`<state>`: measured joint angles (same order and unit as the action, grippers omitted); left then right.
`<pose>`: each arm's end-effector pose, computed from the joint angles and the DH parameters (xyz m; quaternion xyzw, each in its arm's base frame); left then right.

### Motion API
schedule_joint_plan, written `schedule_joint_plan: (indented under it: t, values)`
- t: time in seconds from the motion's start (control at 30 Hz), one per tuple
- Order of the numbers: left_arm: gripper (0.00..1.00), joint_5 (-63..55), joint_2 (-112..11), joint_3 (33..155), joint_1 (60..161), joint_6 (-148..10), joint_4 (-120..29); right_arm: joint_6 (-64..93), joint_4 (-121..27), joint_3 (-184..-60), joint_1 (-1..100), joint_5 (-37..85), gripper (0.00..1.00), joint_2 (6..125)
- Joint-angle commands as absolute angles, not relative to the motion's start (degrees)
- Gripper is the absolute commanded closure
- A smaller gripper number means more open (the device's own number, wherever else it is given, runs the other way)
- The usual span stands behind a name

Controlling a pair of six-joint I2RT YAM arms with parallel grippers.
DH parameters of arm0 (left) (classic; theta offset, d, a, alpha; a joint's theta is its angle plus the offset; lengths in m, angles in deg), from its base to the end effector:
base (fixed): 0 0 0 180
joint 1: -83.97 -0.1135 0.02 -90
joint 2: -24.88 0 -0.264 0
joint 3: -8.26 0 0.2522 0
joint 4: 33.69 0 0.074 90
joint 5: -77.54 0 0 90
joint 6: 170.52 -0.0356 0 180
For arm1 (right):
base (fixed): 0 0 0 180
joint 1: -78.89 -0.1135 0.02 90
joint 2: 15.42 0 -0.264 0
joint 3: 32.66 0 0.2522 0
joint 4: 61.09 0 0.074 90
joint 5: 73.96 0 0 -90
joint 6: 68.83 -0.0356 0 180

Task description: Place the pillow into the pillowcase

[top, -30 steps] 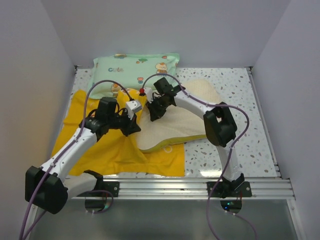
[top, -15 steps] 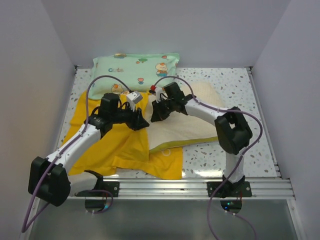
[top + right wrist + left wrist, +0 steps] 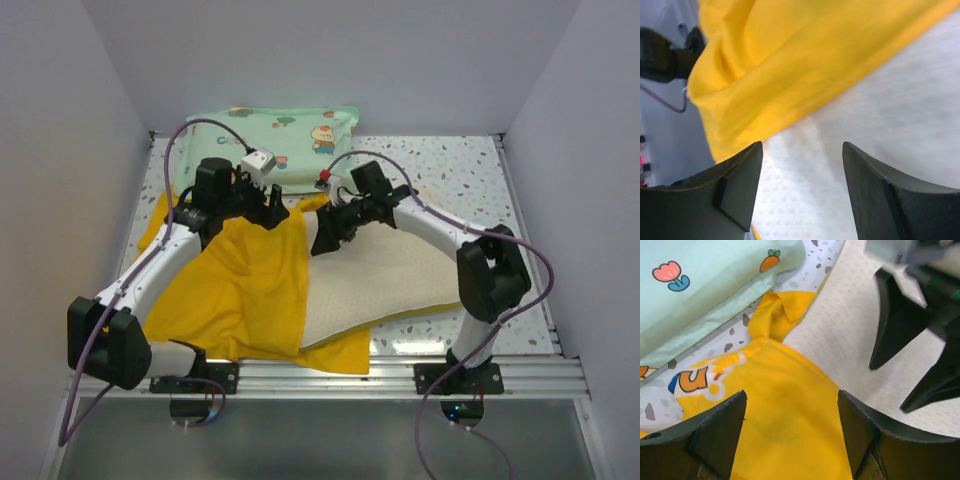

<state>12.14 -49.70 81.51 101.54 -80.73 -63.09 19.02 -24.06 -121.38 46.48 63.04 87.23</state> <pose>0.2752 -0.1027 0.3078 0.2353 0.8228 -0.2560 0.4496 0.3107 0.2281 0.2340 -0.3542 0.7996 0.4499 0.1810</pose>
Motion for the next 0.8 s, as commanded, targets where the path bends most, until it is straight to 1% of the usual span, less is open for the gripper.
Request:
schedule_joint_plan:
  t: [0.0, 0.07, 0.1, 0.17, 0.2, 0.27, 0.3, 0.37, 0.4, 0.43, 0.5, 0.53, 0.57, 0.63, 0.77]
  values:
    - [0.24, 4.69, -56.74, 86.97, 102.87, -83.33, -65.64, 28.53, -13.34, -129.11, 53.04, 57.80, 0.31, 82.67]
    - [0.27, 2.67, -58.43, 88.20, 103.74, -82.90, -64.25, 32.14, -10.06, -128.52, 53.48, 52.89, 0.30, 81.79]
    - [0.27, 2.31, -60.00, 88.38, 104.10, -83.07, -63.19, 32.77, -10.50, -125.55, 53.57, 50.08, 0.31, 80.48]
    - [0.29, 0.39, -62.47, 90.57, 105.50, -83.60, -61.96, 32.34, -14.09, -122.20, 54.97, 48.48, 0.32, 79.77]
    - [0.30, 0.38, -65.53, 91.97, 105.59, -83.68, -61.87, 32.25, -14.98, -120.62, 55.85, 48.04, 0.34, 80.46]
    - [0.34, 0.12, -68.88, 96.63, 106.38, -84.64, -61.34, 31.99, -14.55, -121.39, 59.62, 49.17, 0.37, 82.30]
    - [0.36, 0.29, -71.94, 98.21, 106.39, -84.82, -60.99, 32.07, -13.15, -123.05, 61.12, 49.96, 0.42, 83.01]
    - [0.37, 3.78, -76.95, 102.25, 106.56, -87.80, -61.24, 32.07, -11.39, -124.37, 65.34, 49.53, 0.43, 84.25]
    - [0.39, 4.15, -78.72, 103.83, 106.56, -88.08, -61.68, 32.42, -10.08, -124.47, 66.57, 49.26, 0.36, 83.99]
    - [0.42, 5.03, -80.48, 106.46, 106.65, -88.77, -62.12, 32.51, -9.89, -124.12, 68.93, 47.09, 0.32, 82.68]
    - [0.46, 6.35, -85.40, 110.42, 107.00, -89.66, -64.23, 33.48, -9.28, -123.68, 70.96, 44.88, 0.28, 81.26]
    - [0.46, 6.44, -86.64, 111.14, 107.17, -90.18, -64.67, 33.48, -9.27, -123.76, 73.06, 42.08, 0.20, 80.82]
    - [0.46, 6.88, -88.82, 111.58, 107.44, -90.71, -64.68, 34.09, -9.01, -124.29, 73.95, 40.75, 0.16, 80.91]
    - [0.42, 6.79, -90.51, 112.46, 107.79, -91.50, -64.33, 34.71, -8.31, -124.55, 75.63, 38.29, 0.02, 81.69]
    - [0.41, 7.84, -96.05, 115.09, 109.20, -92.03, -65.03, 35.68, -4.18, -125.52, 75.90, 38.53, 0.02, 87.74]
